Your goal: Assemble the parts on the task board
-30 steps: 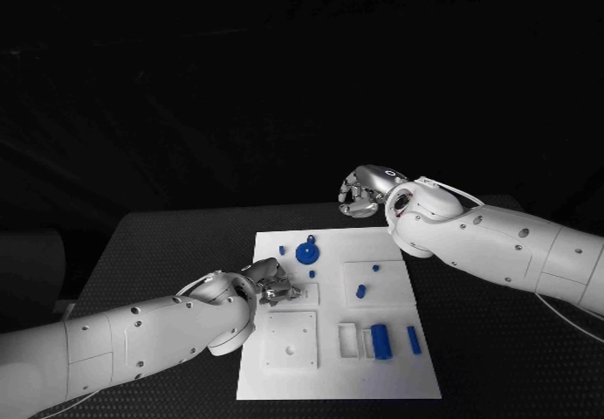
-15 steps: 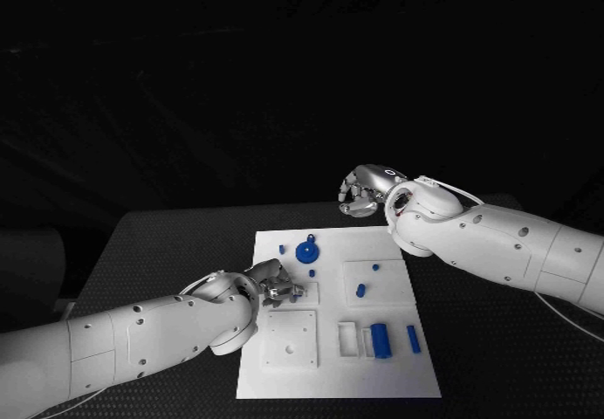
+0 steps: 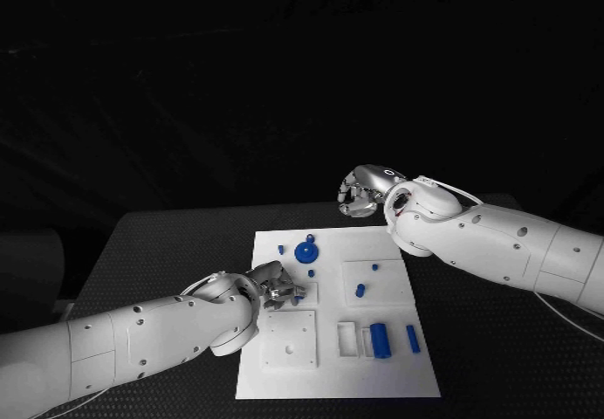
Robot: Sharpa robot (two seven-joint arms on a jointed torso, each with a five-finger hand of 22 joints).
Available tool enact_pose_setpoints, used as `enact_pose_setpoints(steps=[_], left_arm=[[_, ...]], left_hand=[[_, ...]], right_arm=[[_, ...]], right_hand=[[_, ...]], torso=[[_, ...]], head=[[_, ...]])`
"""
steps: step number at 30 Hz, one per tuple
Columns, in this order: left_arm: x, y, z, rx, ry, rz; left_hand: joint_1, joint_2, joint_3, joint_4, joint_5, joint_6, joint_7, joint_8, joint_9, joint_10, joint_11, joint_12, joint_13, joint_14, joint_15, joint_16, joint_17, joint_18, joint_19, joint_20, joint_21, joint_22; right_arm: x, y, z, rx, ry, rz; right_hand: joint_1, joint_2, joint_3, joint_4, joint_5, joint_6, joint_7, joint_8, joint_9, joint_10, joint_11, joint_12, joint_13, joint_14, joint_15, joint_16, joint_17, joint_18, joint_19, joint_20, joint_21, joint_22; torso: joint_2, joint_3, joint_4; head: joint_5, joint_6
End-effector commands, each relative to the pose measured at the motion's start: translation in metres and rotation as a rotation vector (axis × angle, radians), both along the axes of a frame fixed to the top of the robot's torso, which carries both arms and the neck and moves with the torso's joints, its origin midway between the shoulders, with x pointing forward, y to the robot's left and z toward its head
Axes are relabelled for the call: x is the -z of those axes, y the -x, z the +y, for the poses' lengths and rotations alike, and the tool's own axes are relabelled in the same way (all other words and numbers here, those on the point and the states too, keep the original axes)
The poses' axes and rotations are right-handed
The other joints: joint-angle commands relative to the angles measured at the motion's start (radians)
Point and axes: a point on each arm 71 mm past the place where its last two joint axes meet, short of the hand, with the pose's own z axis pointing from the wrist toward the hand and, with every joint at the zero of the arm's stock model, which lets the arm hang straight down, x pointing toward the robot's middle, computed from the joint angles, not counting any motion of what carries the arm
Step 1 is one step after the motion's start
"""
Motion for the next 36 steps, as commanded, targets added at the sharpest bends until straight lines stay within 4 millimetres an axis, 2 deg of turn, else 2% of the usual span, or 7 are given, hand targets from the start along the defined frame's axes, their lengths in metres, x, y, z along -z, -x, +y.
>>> enact_pose_setpoints(steps=[1, 17, 24, 36], left_arm=[[0.006, 0.003, 0.002, 0.009, -0.020, 0.031], [-0.013, -0.010, 0.005, 0.017, -0.044, -0.019], [-0.009, -0.007, 0.002, 0.063, -0.106, 0.054], [-0.007, -0.008, 0.002, 0.068, -0.147, 0.064]], left_hand=[[0.012, -0.005, 0.005, -0.009, 0.004, 0.084, -0.082, 0.007, 0.002, -0.058, -0.051, 0.005, -0.002, -0.006, -0.055, 0.005, -0.003, 0.015, -0.008, -0.114, 0.005, 0.018], [0.032, -0.006, 0.020, -0.027, 0.007, 0.084, -0.082, 0.008, 0.003, -0.058, -0.051, 0.006, -0.005, -0.006, -0.055, 0.009, -0.008, 0.016, -0.006, -0.114, 0.008, 0.017], [0.035, -0.004, 0.022, -0.027, 0.006, 0.084, -0.082, 0.009, 0.003, -0.058, -0.051, 0.006, -0.005, -0.006, -0.055, 0.009, -0.009, 0.016, -0.006, -0.114, 0.009, 0.017], [0.037, 0.006, 0.023, -0.027, 0.008, 0.085, -0.082, 0.010, 0.004, -0.056, -0.051, 0.008, -0.006, -0.005, -0.053, 0.012, -0.010, 0.014, -0.006, -0.112, 0.010, 0.017]], right_arm=[[0.000, 0.000, 0.001, -0.009, 0.014, 0.003], [0.001, 0.000, 0.001, -0.009, 0.015, 0.005], [0.001, 0.000, 0.001, -0.009, 0.016, 0.006], [0.001, 0.000, 0.001, -0.010, 0.015, 0.006]], right_hand=[[-0.002, 0.008, 0.005, -0.002, 0.004, 0.004, 0.010, -0.006, 0.001, -0.003, 0.000, 0.004, -0.001, -0.005, 0.001, -0.005, 0.001, 0.021, 0.006, -0.001, -0.006, 0.012], [-0.005, 0.007, 0.004, -0.001, 0.008, 0.004, 0.011, -0.006, 0.002, -0.003, 0.000, 0.004, -0.001, -0.005, 0.001, -0.005, 0.001, 0.021, 0.006, 0.000, -0.007, 0.012], [-0.006, 0.007, 0.003, 0.000, 0.010, 0.004, 0.011, -0.006, 0.002, -0.003, 0.000, 0.005, -0.002, -0.005, 0.001, -0.006, 0.001, 0.021, 0.006, 0.000, -0.007, 0.012], [-0.007, 0.007, 0.003, 0.000, 0.013, 0.004, 0.010, -0.006, 0.002, -0.003, 0.000, 0.005, -0.002, -0.005, 0.001, -0.006, 0.001, 0.021, 0.007, 0.000, -0.007, 0.012]], torso=[[0.000, 0.0004, 0.0004], [0.000, 0.0009, 0.0006], [0.000, 0.0005, -0.0003], [-0.001, 0.0008, 0.0014]], head=[[-0.001, 0.000], [-0.003, -0.003], [-0.002, -0.010], [-0.002, -0.018]])
